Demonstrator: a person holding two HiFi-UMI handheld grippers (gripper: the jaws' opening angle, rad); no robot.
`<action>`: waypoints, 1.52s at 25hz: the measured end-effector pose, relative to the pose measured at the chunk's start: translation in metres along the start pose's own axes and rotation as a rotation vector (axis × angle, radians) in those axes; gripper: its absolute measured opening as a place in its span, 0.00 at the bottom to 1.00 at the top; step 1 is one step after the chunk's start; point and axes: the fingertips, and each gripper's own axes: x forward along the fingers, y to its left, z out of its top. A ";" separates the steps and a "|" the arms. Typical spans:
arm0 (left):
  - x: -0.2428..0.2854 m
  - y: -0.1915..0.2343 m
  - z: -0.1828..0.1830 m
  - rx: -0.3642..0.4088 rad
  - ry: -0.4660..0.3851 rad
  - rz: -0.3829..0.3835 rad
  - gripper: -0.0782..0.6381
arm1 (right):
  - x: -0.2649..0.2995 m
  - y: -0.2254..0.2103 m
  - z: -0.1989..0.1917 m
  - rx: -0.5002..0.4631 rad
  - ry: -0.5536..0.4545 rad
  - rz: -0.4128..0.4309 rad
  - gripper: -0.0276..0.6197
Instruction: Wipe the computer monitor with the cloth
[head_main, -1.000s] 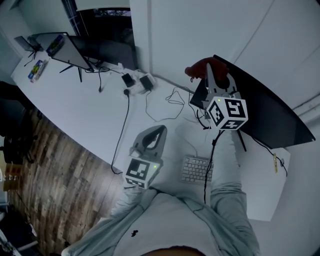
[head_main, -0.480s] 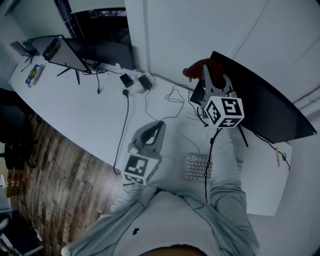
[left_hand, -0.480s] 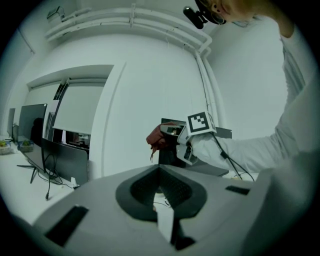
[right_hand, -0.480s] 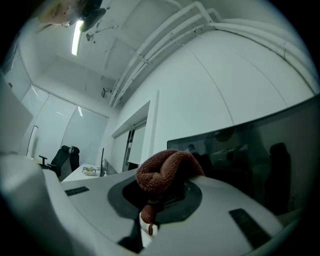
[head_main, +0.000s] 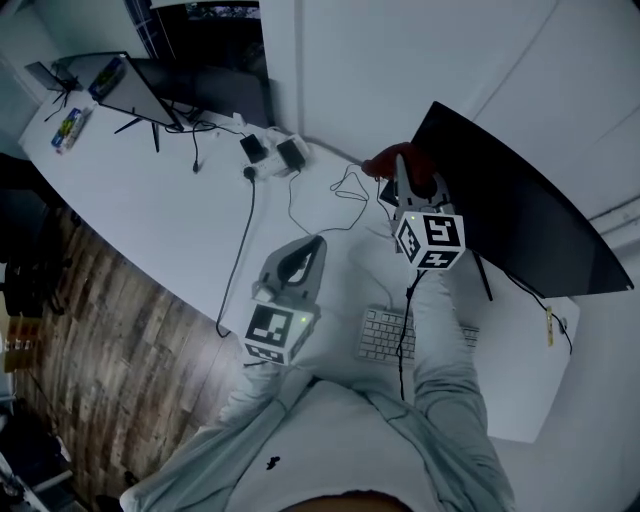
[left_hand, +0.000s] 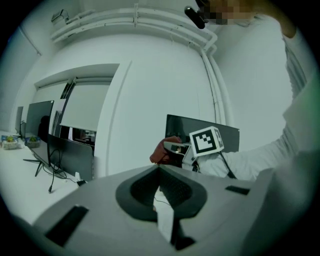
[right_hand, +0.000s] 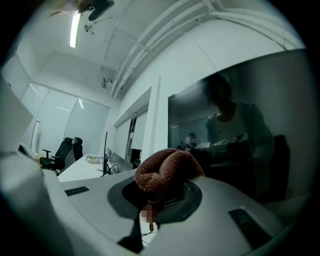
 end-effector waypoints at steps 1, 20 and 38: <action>0.002 0.000 -0.002 -0.001 0.004 0.002 0.14 | 0.001 0.000 -0.010 -0.001 0.014 0.000 0.10; 0.033 -0.003 -0.035 -0.017 0.062 -0.099 0.14 | 0.004 0.009 -0.186 0.019 0.323 -0.057 0.10; 0.050 -0.030 -0.035 0.007 0.078 -0.109 0.14 | -0.056 -0.042 -0.221 0.037 0.402 -0.145 0.10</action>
